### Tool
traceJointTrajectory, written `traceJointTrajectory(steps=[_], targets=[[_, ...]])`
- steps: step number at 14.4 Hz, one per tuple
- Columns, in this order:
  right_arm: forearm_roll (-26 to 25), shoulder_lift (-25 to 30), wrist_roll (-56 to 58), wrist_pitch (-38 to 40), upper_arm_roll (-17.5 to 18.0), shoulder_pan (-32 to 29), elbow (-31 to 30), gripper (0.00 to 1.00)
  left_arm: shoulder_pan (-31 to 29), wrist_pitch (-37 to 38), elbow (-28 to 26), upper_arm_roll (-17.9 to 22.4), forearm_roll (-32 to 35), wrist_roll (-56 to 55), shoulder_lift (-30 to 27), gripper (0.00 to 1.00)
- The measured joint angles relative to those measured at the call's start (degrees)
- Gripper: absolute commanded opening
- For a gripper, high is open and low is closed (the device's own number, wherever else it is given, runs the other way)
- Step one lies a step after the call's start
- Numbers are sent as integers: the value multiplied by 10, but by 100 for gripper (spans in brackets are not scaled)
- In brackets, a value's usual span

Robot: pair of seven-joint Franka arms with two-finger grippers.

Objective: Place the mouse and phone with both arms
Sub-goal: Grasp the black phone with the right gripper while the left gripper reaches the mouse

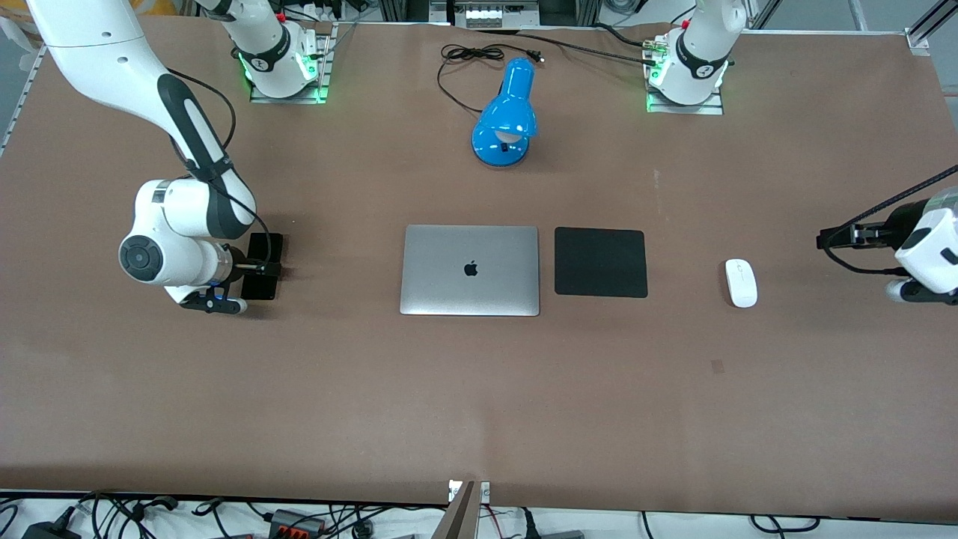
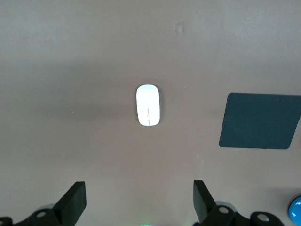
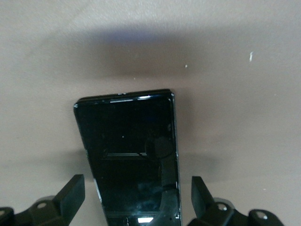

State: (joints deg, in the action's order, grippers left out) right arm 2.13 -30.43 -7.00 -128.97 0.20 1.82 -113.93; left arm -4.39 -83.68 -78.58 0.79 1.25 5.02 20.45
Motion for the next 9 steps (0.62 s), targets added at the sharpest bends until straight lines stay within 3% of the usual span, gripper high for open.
traceJointTrajectory(steps=[5, 7, 8, 9], targets=[[0, 0, -2, -18, 0, 0, -12, 100, -2, -4, 0, 0, 0, 8, 88, 100], [0, 0, -2, -40, 0, 0, -27, 100, -2, -40, -1, 1, 0, 8, 135, 100], [0, 1, -2, -47, 0, 0, -32, 94, -4, -63, -6, 1, 0, 2, 154, 100], [0, 2, -2, -48, 0, 0, -33, 66, -6, -90, -17, 2, 0, -7, 168, 100]])
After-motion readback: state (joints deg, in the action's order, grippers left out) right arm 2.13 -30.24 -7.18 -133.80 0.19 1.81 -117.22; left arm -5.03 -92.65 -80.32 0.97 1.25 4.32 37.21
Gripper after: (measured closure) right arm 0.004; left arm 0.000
